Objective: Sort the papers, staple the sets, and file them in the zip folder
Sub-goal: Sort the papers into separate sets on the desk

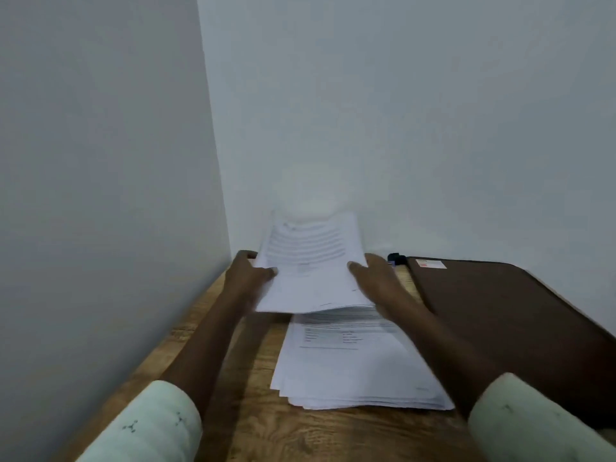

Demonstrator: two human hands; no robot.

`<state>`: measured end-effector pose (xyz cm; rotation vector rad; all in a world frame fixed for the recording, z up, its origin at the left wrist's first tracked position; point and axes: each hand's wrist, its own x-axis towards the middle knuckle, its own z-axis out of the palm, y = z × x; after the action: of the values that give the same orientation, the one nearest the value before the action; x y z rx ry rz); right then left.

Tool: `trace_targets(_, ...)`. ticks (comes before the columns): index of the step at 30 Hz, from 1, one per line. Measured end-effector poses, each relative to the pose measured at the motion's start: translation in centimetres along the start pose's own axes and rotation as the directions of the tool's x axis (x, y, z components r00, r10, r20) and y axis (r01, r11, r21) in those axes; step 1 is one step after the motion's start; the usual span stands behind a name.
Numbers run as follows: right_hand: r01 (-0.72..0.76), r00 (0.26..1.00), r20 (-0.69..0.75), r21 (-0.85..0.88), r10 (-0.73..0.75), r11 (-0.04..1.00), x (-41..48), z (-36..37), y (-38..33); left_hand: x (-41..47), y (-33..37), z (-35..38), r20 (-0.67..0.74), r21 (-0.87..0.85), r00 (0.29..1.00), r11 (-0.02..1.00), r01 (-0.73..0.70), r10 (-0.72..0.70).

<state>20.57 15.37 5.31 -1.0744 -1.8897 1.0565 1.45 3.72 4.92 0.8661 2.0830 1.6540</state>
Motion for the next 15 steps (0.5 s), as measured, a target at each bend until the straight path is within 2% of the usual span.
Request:
trace_targets(2,-0.054,0.995,0.086,0.004,0.053,0.999,0.0,3.4,-0.3,0.7,-1.3,-3.0,-0.116,0.188,0.993,0.982,0.009,0.013)
trace_targets(7,-0.119,0.969,0.215,-0.039,0.124,0.992,-1.2,10.1,-1.2,1.4,-4.8,-8.3,-0.167,0.463,0.986,0.885,0.051,0.030)
trace_targets(11,-0.118,0.953,0.270,-0.081,0.136,0.990,-2.3,11.8,-1.6,1.7,-6.8,-9.4,-0.209,0.539,0.978,0.837,0.094,0.025)
trace_targets(15,-0.084,0.955,0.269,-0.148,0.122,0.985,-2.2,12.4,-1.6,2.0,-7.7,-8.8,-0.194,0.581,0.976,0.813,0.032,0.099)
